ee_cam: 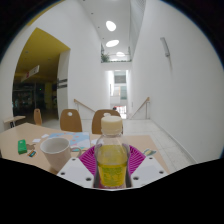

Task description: Pour water

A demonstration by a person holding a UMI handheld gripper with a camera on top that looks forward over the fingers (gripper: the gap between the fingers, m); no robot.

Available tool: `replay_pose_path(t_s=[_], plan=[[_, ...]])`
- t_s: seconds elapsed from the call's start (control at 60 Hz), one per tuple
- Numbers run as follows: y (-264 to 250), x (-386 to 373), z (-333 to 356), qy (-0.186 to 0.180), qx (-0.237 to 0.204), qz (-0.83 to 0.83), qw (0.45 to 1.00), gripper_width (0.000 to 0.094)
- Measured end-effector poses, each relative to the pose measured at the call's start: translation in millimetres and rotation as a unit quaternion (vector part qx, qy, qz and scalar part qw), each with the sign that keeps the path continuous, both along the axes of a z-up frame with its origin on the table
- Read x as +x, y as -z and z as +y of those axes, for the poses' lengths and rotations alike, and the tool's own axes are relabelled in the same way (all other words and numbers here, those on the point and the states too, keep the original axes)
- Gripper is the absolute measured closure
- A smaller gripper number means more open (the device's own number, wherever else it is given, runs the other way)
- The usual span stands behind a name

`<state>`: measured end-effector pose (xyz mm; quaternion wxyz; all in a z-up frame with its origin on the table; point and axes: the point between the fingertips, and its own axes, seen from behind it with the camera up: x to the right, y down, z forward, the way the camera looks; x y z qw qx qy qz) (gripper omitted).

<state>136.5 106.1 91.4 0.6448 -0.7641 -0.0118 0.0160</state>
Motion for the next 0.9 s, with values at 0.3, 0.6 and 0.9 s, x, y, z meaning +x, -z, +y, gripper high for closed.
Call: replay_pose_path(t_s=[0.3, 0.6, 0.9], plan=[[4.8, -4.3, -2.5, -0.016, -0.001, -0.004, 1.000, 0.0453], [21.1, -11.4, -32.2, -0.018, -0.048, -0.041, 0.998, 0.0068], [16.2, -47.3, -138.3, -0.072, -0.060, 0.059, 0.994, 0.0078]])
